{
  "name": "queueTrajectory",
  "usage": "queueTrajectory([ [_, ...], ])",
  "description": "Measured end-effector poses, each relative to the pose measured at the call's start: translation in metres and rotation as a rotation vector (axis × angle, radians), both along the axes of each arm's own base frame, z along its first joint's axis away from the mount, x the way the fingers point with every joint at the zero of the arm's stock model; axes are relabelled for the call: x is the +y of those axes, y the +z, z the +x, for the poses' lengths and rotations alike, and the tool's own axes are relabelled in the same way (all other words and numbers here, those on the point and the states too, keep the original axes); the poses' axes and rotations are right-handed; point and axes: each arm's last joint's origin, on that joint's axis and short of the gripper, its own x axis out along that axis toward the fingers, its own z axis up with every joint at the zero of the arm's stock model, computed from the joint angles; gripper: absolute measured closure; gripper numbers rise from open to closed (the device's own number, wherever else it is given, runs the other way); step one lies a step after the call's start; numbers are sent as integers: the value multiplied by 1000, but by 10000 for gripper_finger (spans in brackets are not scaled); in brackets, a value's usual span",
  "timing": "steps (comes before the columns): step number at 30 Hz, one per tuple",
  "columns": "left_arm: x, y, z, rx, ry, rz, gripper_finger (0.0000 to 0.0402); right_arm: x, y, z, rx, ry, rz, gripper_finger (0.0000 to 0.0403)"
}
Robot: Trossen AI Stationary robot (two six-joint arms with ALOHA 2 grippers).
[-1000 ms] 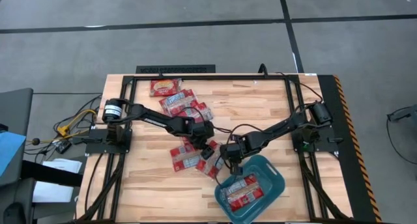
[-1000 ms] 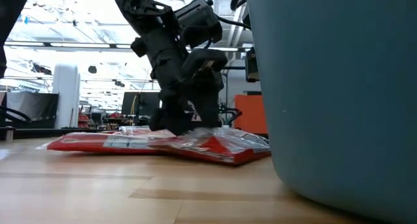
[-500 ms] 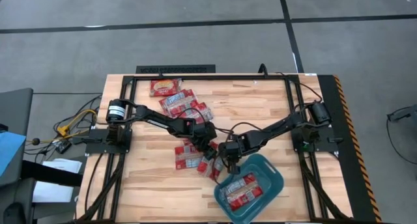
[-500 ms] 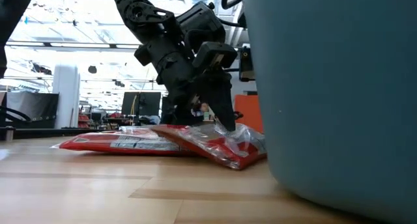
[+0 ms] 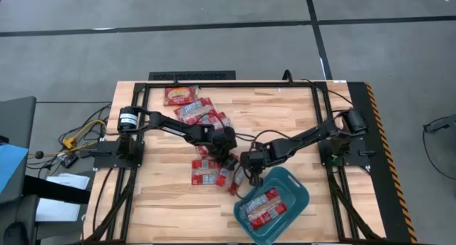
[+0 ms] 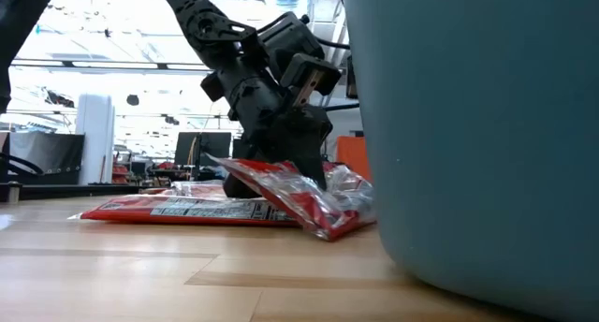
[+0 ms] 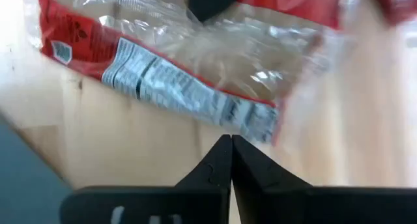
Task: Sort popcorn bags into baskets
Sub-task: Put the popcorn bag into the blue container
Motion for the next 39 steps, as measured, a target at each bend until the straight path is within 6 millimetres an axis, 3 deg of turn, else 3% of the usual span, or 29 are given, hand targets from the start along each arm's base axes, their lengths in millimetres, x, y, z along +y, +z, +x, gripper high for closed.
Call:
queueTrajectory([
  [7,19,26,-9,-7,29,-34,380,-8,45,-24,-41,-51,-96,385],
  [14,27,91,-28,-159,78,-16,384,-19,96,-61,-134,-163,-162,368],
  [20,-5,143,-42,-333,123,25,385,-28,123,-103,-122,-264,-285,370],
  [25,-47,161,-39,-476,85,-57,385,-39,139,-134,-124,-363,-326,383],
  [29,-72,158,-26,-477,27,-77,385,-45,149,-148,-158,-403,-306,383],
  [34,-95,159,9,-516,-83,-38,385,-47,156,-155,-214,-419,-289,367],
  [39,-104,159,49,-494,-183,59,385,-47,155,-156,-210,-438,-284,366],
])
